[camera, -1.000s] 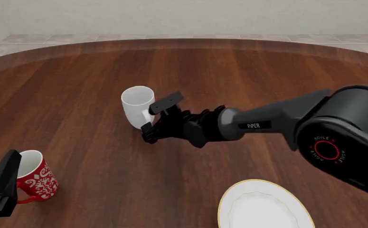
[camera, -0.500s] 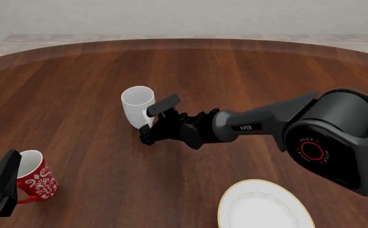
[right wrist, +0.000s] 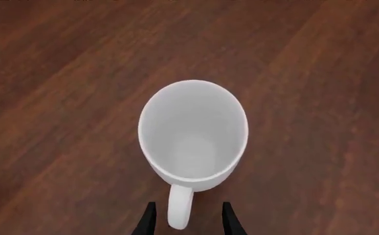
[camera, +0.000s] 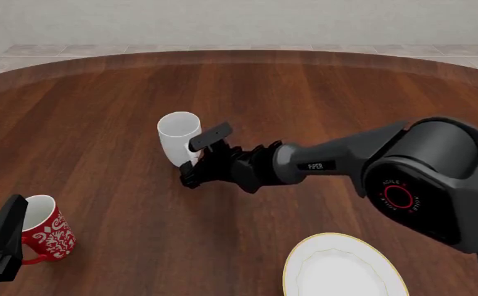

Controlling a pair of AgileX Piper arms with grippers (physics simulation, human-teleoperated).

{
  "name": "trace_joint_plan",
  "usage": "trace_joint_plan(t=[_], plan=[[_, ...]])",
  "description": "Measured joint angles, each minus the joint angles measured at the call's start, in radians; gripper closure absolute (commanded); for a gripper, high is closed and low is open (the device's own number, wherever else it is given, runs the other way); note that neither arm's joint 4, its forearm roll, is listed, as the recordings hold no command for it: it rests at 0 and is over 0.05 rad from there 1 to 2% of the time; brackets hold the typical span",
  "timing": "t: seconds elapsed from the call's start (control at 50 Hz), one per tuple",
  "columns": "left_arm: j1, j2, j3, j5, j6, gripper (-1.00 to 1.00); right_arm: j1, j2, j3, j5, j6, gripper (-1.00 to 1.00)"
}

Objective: Put the white mug on the plate.

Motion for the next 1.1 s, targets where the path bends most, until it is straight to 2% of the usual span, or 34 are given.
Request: trace_joint_plan(t=[0.68, 1.1], plan=[[0.0, 0.0, 0.0, 0.0, 0.0, -1.0, -0.007, -0.052, 0.038, 0.018, -0.034, 1.0], [0.0, 0.0, 0.0, 0.0, 0.0, -1.0, -0.014, -0.211, 0.168, 0.032, -0.07, 1.0]])
